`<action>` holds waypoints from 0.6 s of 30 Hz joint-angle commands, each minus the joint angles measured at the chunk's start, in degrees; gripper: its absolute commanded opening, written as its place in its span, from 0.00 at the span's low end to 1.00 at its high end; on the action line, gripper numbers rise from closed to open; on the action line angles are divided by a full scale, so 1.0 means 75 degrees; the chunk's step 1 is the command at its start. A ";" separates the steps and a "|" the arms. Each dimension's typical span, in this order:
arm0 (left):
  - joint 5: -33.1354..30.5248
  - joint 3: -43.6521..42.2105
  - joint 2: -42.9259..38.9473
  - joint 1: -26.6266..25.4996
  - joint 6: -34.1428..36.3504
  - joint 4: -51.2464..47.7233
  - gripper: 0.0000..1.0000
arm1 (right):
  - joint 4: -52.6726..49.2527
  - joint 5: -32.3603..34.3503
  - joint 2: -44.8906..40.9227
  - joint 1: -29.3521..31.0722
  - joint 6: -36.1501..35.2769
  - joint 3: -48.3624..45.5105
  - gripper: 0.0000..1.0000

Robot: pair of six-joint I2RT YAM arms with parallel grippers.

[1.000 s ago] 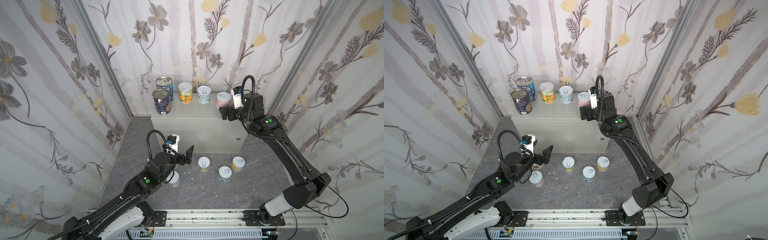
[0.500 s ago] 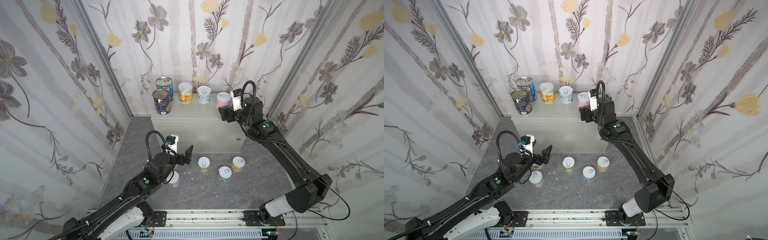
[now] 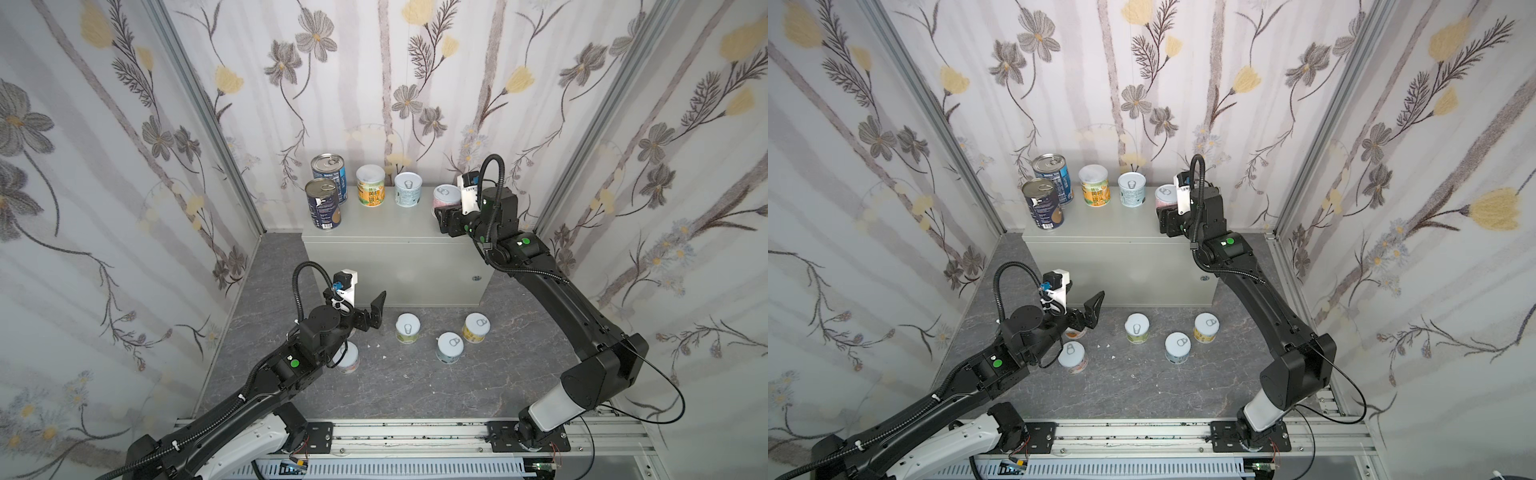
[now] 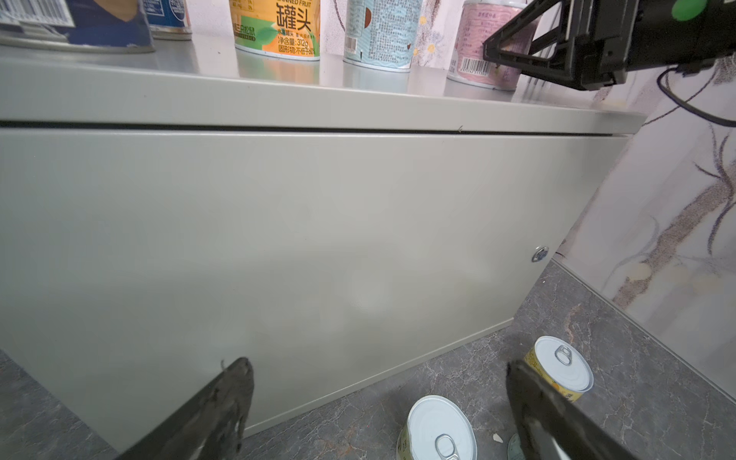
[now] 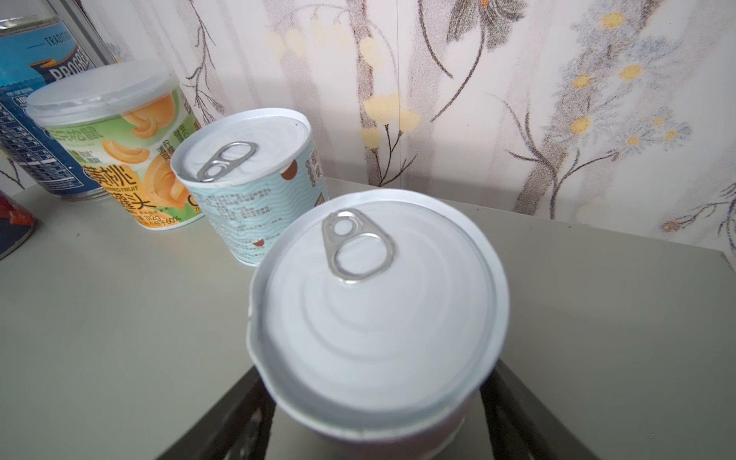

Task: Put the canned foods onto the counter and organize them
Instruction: 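Lower the pink can onto the cabinet top next to the light blue can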

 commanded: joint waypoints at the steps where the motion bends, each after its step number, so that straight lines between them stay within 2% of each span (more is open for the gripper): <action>1: -0.0061 -0.0020 0.0000 0.0008 0.0095 0.0210 1.00 | 0.0289 0.0163 0.0189 0.0010 0.0039 0.0241 0.77; 8: -0.0035 -0.0019 -0.0128 0.0008 0.0055 0.0101 1.00 | 0.0227 0.0507 0.0455 0.0009 0.0078 0.0539 0.70; 18: -0.0109 -0.0066 -0.0214 0.0008 0.0083 0.0130 1.00 | 0.0165 0.0875 0.0852 0.0010 0.0041 0.0968 0.71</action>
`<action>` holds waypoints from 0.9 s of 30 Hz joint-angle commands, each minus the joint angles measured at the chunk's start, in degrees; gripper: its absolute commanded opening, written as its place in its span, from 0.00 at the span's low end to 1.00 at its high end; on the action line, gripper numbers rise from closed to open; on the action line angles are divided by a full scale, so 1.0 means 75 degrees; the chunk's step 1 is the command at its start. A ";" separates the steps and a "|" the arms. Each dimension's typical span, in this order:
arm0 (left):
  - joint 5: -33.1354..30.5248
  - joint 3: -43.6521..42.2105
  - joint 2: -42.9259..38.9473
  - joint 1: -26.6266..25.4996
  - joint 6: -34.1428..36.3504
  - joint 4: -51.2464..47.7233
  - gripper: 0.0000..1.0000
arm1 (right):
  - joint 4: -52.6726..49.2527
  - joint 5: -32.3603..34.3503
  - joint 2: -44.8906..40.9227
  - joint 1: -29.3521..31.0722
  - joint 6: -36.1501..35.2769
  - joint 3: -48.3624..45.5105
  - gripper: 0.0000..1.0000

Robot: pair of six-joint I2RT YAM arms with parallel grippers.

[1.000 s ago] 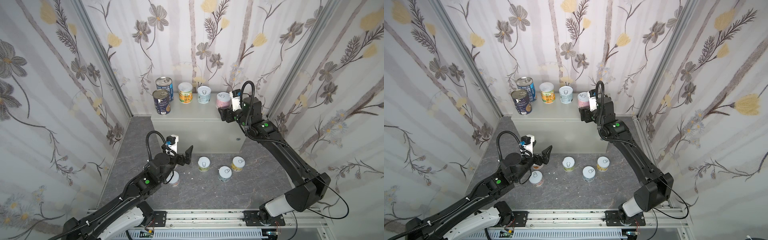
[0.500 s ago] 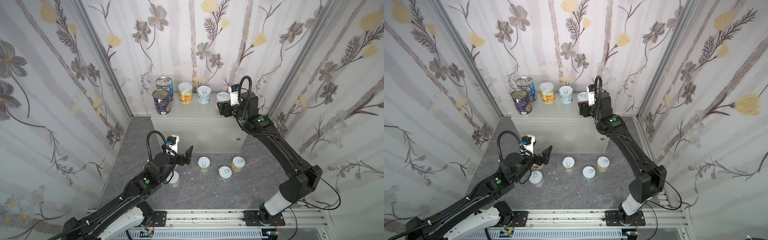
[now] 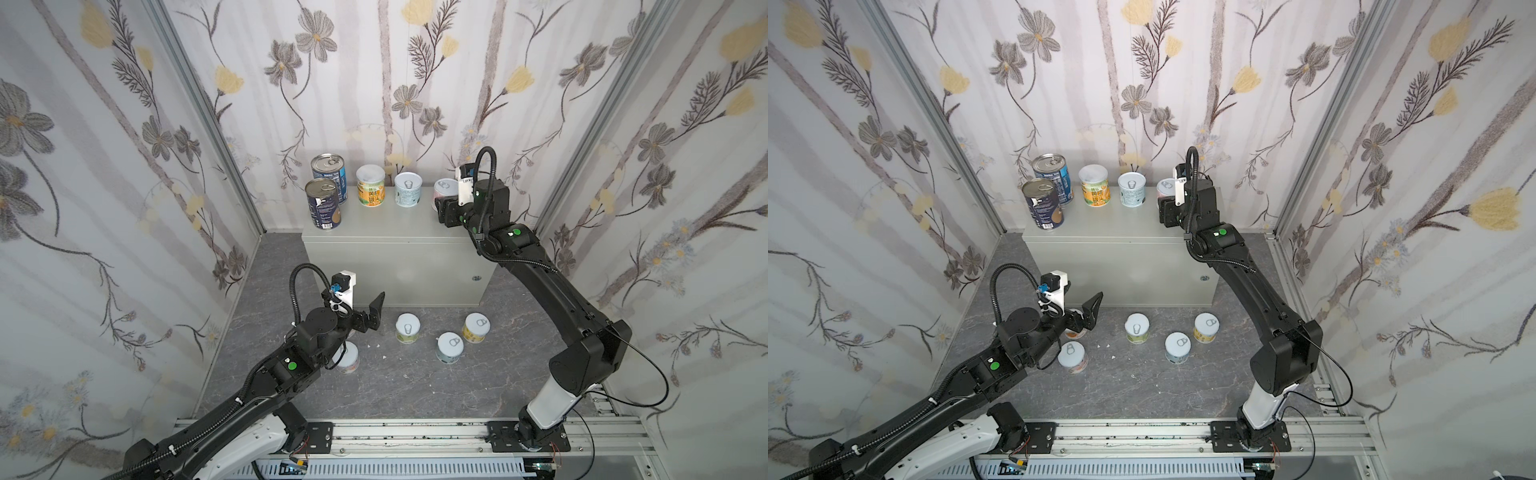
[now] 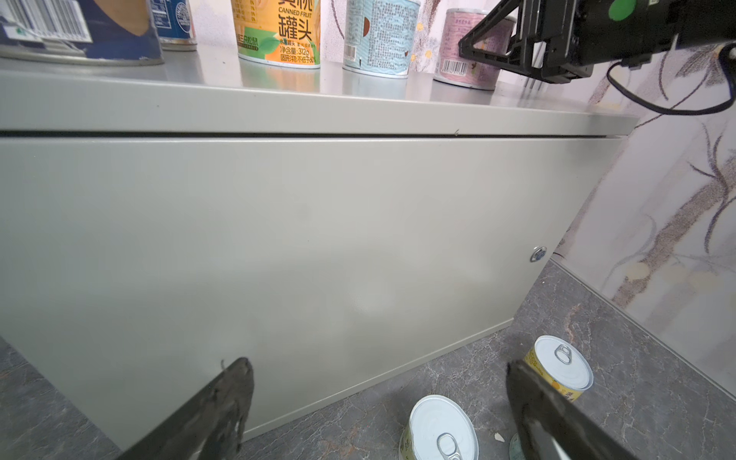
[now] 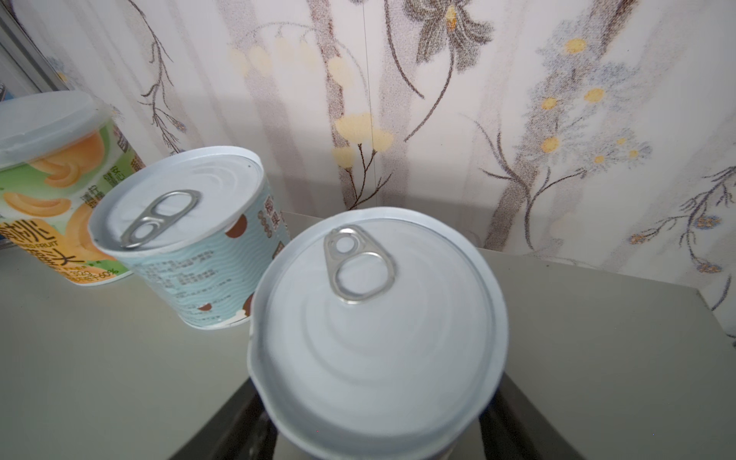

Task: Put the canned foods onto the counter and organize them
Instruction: 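Lower the pink can onto the cabinet top next to the light blue can, then open the right gripper to release the pink can while the left gripper lowers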

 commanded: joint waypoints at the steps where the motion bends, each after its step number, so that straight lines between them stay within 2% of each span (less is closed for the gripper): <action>1: -0.0132 0.0035 0.0012 0.0008 0.0023 0.0134 1.00 | 0.0142 0.0127 0.0143 0.0008 0.0038 0.0175 0.71; 6: -0.0397 0.0190 0.0133 0.0004 -0.0273 -0.0251 1.00 | 0.0150 0.0120 0.0371 0.0007 0.0014 0.0411 0.71; 16: -0.1429 0.0542 0.0156 0.0191 -0.2265 -0.3514 1.00 | 0.0259 0.0038 0.0569 0.0019 0.0038 0.0606 0.71; 19: -0.1840 0.0418 0.0208 0.0297 -0.2813 -0.4150 1.00 | 0.0293 0.0039 0.0581 0.0019 0.0048 0.0611 0.71; 22: -0.2132 0.0176 0.0151 0.0414 -0.3285 -0.4384 1.00 | 0.0278 0.0082 0.0610 0.0019 0.0016 0.0614 0.71; 27: -0.1987 -0.0181 -0.0036 0.0622 -0.3538 -0.4158 1.00 | 0.0277 0.0131 0.0659 0.0018 -0.0038 0.0642 0.71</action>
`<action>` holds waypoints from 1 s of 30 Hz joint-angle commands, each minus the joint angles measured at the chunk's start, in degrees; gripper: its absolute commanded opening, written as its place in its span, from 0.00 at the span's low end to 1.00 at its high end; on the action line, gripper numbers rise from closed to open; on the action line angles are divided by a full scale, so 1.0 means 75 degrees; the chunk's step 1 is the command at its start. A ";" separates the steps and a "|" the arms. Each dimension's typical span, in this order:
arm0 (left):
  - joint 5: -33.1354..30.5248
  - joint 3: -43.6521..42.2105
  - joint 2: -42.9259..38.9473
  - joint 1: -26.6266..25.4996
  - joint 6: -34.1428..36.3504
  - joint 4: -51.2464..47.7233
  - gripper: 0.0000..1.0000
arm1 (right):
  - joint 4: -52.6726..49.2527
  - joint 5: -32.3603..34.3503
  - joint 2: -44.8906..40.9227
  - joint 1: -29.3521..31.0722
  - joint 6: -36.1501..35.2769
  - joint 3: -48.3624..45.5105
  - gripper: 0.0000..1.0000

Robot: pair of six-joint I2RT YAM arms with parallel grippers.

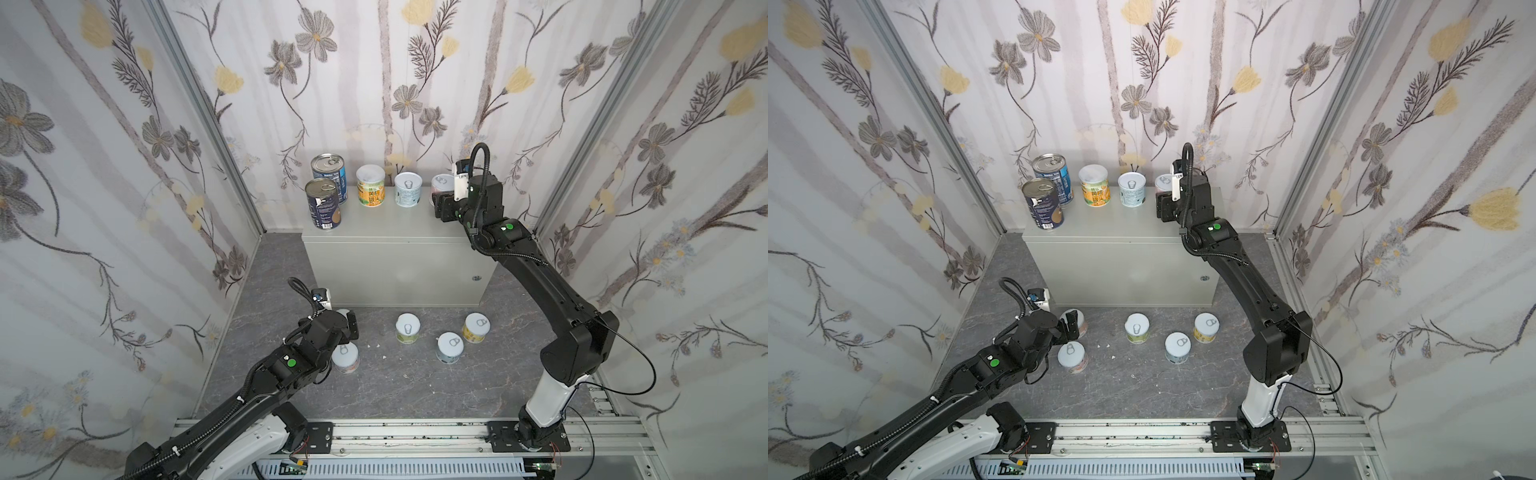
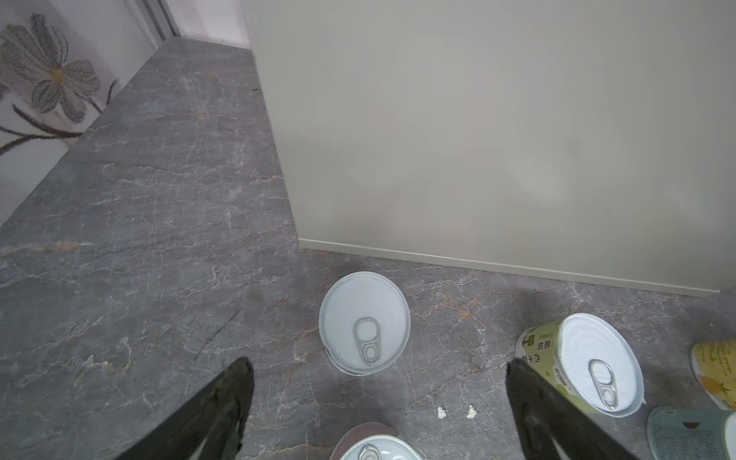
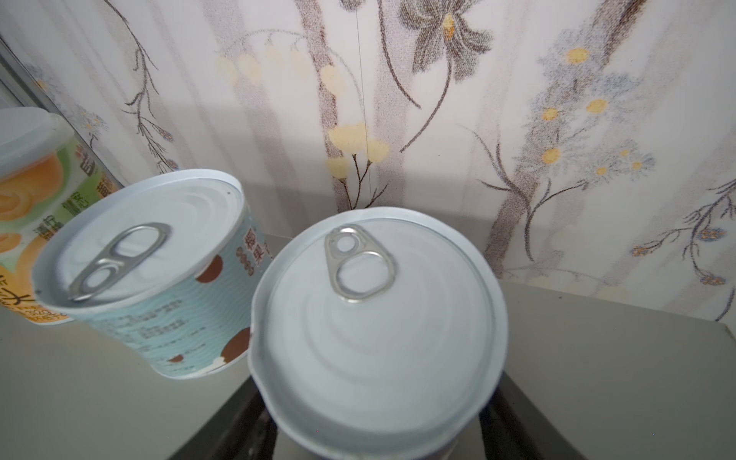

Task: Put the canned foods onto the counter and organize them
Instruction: 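Open the right gripper to release the pink can while the left gripper lowers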

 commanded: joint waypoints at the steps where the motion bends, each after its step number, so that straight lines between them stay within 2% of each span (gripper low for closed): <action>1: -0.0230 -0.0131 -0.0068 0.0093 -0.0493 -0.0022 1.00 | 0.0187 0.0064 0.0112 0.0019 -0.0047 0.0087 0.71; 15: -0.0066 -0.0129 0.0100 0.0267 -0.0536 -0.0015 1.00 | 0.0140 0.0111 0.0242 0.0013 -0.0047 0.0243 0.73; 30: 0.0192 -0.0136 0.0252 0.0368 -0.0523 0.0105 1.00 | 0.0060 0.0048 0.0049 0.0065 -0.0194 0.0263 0.79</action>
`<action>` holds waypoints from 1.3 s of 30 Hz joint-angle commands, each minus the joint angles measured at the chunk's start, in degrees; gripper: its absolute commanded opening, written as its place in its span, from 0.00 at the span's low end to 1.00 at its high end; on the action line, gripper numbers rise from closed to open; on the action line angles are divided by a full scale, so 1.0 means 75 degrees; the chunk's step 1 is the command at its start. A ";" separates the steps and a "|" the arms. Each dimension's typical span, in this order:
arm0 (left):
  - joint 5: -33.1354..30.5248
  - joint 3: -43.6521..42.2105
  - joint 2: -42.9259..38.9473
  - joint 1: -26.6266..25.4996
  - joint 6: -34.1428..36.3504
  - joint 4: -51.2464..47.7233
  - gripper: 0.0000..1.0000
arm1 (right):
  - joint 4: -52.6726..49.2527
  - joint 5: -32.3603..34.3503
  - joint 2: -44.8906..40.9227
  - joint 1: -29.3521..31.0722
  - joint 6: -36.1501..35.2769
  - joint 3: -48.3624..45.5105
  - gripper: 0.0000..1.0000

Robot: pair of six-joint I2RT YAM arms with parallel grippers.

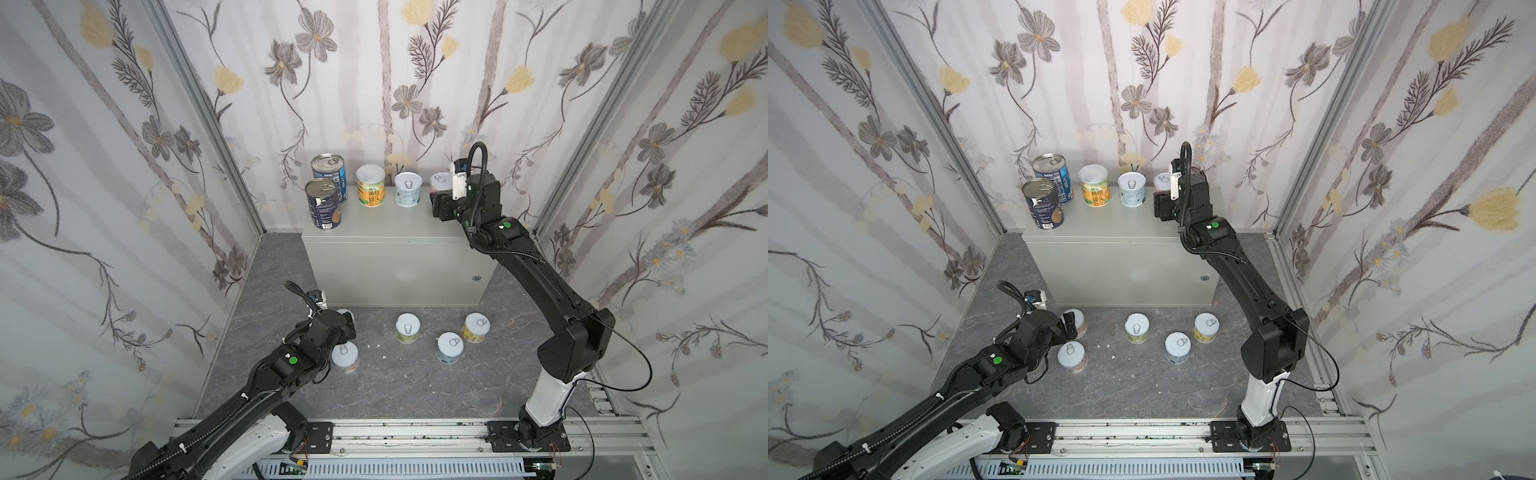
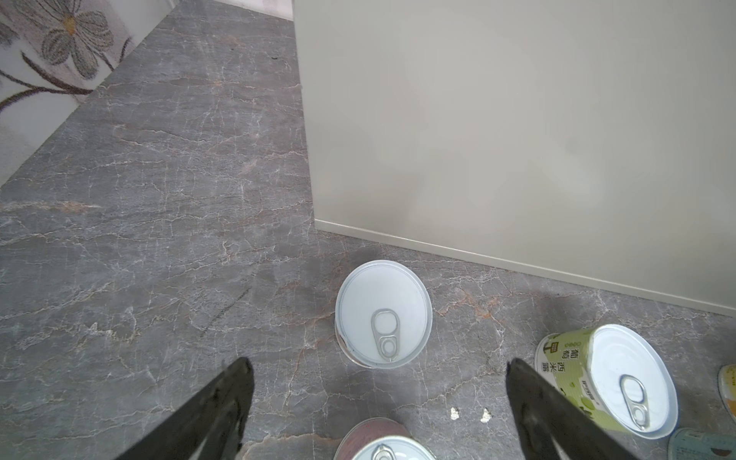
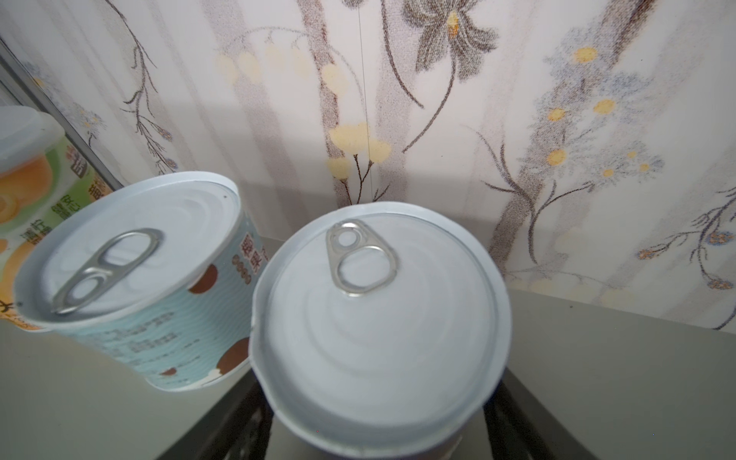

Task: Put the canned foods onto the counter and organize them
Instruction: 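Open the right gripper to release the pink can while the left gripper lowers, then lower the right gripper toward the floor cans while the left gripper moves inward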

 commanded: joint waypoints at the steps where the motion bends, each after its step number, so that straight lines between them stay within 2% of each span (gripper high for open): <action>1: 0.0023 -0.0004 0.0047 0.0018 -0.0180 0.0134 1.00 | 0.0088 0.0084 -0.0155 0.0045 -0.0148 0.0061 0.80; 9: 0.0185 0.0050 0.0148 0.0048 -0.0093 0.0255 1.00 | 0.0044 0.0176 -0.0726 0.0163 -0.0255 -0.0369 0.85; 20: 0.0480 0.0201 0.0523 0.0081 0.0038 0.0536 1.00 | 0.0875 0.0259 -0.2344 0.0221 -0.0116 -0.2426 0.95; 21: 0.0524 0.0226 0.0574 0.0086 0.0060 0.0575 1.00 | 0.0900 0.0270 -0.2530 0.0214 -0.0087 -0.2629 0.99; 24: 0.0712 0.0264 0.0699 0.0091 0.0132 0.0765 1.00 | 0.1072 0.0179 -0.3192 0.0237 -0.0004 -0.3312 1.00; 28: 0.1222 0.0251 0.0785 0.0086 0.0343 0.1239 1.00 | 0.1466 -0.0099 -0.4223 0.0288 0.0098 -0.4515 1.00; 34: 0.2506 0.0275 0.0965 0.0049 0.0916 0.2120 1.00 | 0.2021 -0.0492 -0.5949 0.0314 0.0296 -0.6298 1.00; 39: 0.3301 0.0389 0.1313 -0.0366 0.1589 0.2515 1.00 | 0.2390 -0.0425 -0.7439 0.0314 0.0421 -0.7743 1.00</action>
